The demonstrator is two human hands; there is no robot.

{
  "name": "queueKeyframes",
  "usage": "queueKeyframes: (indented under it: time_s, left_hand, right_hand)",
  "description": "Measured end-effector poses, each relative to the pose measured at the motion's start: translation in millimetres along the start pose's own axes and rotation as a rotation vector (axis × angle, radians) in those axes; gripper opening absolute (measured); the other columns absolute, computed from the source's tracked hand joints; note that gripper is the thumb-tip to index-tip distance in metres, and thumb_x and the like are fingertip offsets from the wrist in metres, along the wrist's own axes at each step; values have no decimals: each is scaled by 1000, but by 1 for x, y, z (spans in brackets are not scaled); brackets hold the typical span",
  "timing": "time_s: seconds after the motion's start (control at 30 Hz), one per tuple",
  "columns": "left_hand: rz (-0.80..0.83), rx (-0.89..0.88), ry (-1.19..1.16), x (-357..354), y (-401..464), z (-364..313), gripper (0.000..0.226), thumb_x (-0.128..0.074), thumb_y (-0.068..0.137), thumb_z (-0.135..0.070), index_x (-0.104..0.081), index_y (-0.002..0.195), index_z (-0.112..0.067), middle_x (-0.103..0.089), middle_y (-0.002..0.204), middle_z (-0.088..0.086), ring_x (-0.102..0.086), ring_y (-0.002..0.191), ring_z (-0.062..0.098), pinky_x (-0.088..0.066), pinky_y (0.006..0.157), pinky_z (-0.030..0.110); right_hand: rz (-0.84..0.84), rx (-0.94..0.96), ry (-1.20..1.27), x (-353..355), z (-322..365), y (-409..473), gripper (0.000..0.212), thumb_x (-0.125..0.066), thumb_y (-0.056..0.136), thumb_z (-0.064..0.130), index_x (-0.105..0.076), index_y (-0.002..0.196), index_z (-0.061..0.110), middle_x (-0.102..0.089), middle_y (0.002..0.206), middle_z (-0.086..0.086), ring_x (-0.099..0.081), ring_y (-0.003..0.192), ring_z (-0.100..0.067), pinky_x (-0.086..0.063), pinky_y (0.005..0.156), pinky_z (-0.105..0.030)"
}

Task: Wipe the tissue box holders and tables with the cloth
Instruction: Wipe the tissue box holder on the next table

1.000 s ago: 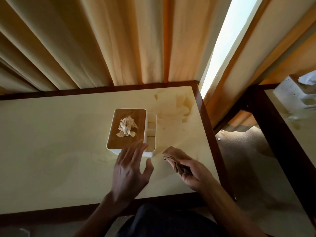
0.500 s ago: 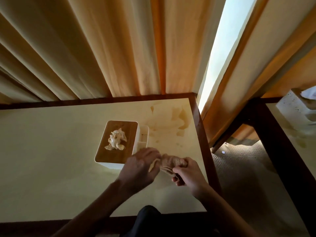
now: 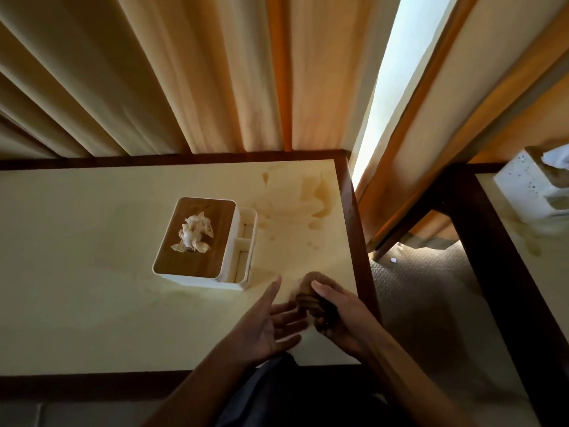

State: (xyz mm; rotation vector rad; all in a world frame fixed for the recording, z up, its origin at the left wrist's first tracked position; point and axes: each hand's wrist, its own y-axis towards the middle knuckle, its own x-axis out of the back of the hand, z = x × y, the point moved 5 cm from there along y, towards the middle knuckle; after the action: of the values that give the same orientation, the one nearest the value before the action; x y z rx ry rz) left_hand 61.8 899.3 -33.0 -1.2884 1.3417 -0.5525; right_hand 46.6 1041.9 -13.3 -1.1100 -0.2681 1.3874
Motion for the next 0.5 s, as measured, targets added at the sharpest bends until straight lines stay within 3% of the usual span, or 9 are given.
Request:
queueKeyframes:
  time_s: [0.13,0.27,0.5]
  left_hand:
    - [-73,-145,-100,-3,6,-13,45,-76,79,-33,-66,112,-5,-71,93,16,-65,91,26,-53,72,34]
    - [-152,-270,-193,-2,10,-31,29,-70,83,-5,-63,111,-1,-66,98,17,-62,91,26,-50,68,34]
    - [-229,-334,-213,-5,17,-40,23,-64,85,7,-63,105,-4,-66,104,20,-62,98,31,-53,74,38]
  right_hand:
    - [-56,15,-51,1,-1,4,31,-74,82,22,-71,109,7,-70,86,-15,-60,65,-22,-41,51,-29]
    - [-35,30,-10,0,1,7,22,-62,94,9,-66,113,-1,-74,90,-18,-70,72,-26,-51,56,-31]
    - [2,24,28,-1,0,6,20,-48,96,-11,-61,111,-11,-69,96,-28,-68,88,-38,-59,62,-33]
